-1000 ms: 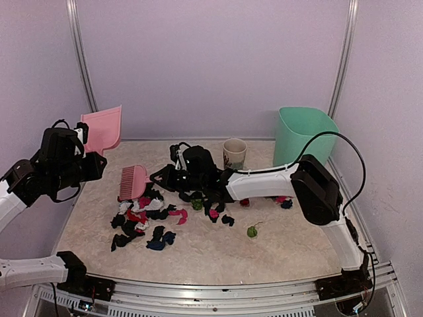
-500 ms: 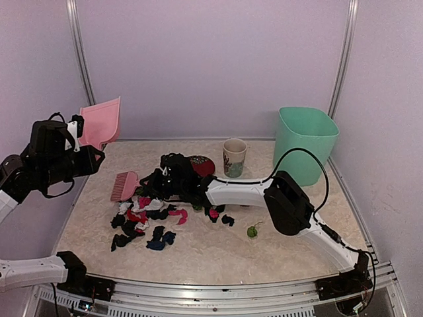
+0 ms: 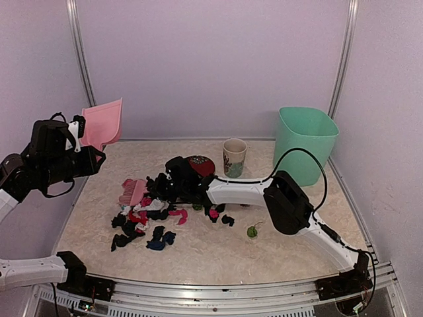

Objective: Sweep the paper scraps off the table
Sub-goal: Sweep the paper scraps at the center of the board.

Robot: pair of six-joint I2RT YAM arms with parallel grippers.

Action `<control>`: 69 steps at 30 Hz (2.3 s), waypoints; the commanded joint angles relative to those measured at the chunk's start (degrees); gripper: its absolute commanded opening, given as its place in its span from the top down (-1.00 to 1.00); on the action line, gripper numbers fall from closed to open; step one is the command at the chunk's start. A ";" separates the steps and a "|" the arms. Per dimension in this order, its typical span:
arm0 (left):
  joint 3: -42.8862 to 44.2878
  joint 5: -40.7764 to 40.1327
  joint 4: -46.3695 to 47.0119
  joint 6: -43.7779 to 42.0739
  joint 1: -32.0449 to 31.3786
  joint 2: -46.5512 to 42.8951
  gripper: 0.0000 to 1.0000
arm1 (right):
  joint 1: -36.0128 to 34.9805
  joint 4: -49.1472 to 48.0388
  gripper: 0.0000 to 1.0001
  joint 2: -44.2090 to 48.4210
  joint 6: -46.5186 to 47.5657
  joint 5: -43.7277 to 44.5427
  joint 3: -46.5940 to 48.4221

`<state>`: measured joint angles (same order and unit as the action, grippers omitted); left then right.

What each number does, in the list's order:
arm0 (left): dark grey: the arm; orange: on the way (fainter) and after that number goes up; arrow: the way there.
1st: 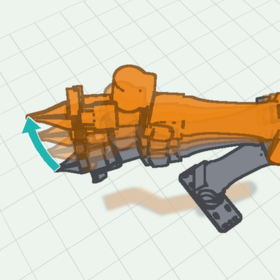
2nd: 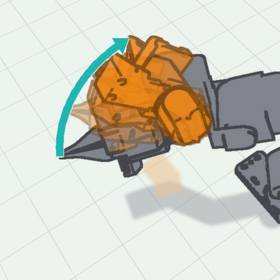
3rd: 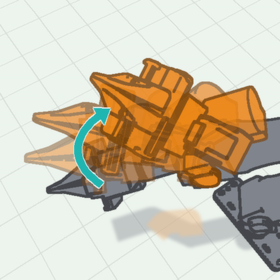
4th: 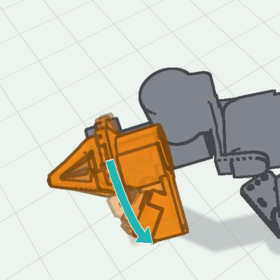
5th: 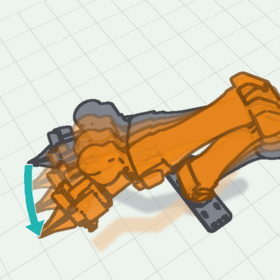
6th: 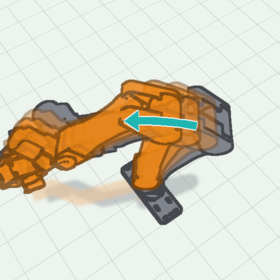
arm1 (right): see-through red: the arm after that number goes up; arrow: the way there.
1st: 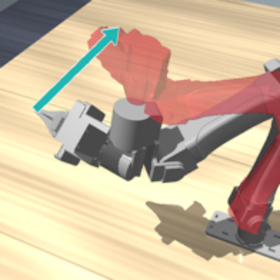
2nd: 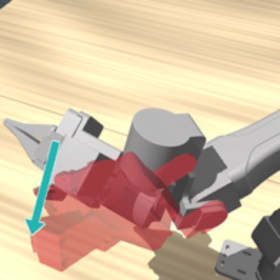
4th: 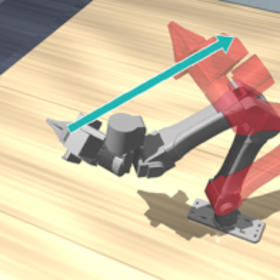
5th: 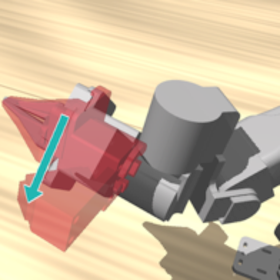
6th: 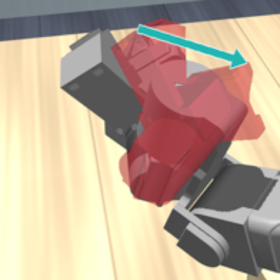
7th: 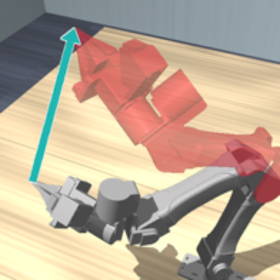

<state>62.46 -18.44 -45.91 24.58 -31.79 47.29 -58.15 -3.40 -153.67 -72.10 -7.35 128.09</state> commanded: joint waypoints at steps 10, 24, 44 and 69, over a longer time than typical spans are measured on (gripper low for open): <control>2.74 -0.25 1.16 -0.55 0.48 1.43 1.00 | 3.23 -2.31 1.00 19.46 5.36 4.21 -30.28; 2.18 -0.61 4.60 -0.75 0.50 2.69 1.00 | 4.59 -5.74 1.00 44.23 8.23 8.35 -59.71; 6.61 -3.54 4.85 -4.45 0.50 4.03 1.00 | -2.76 -2.66 1.00 41.26 24.67 -6.70 -40.50; 6.35 1.08 -1.44 -3.78 0.50 -1.96 1.00 | -4.22 0.51 1.00 3.57 8.59 -17.22 -3.17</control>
<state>67.81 -18.39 -46.13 20.69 -31.79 46.37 -61.76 -4.12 -148.99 -59.42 -26.44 122.93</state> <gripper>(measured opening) 0.224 0.060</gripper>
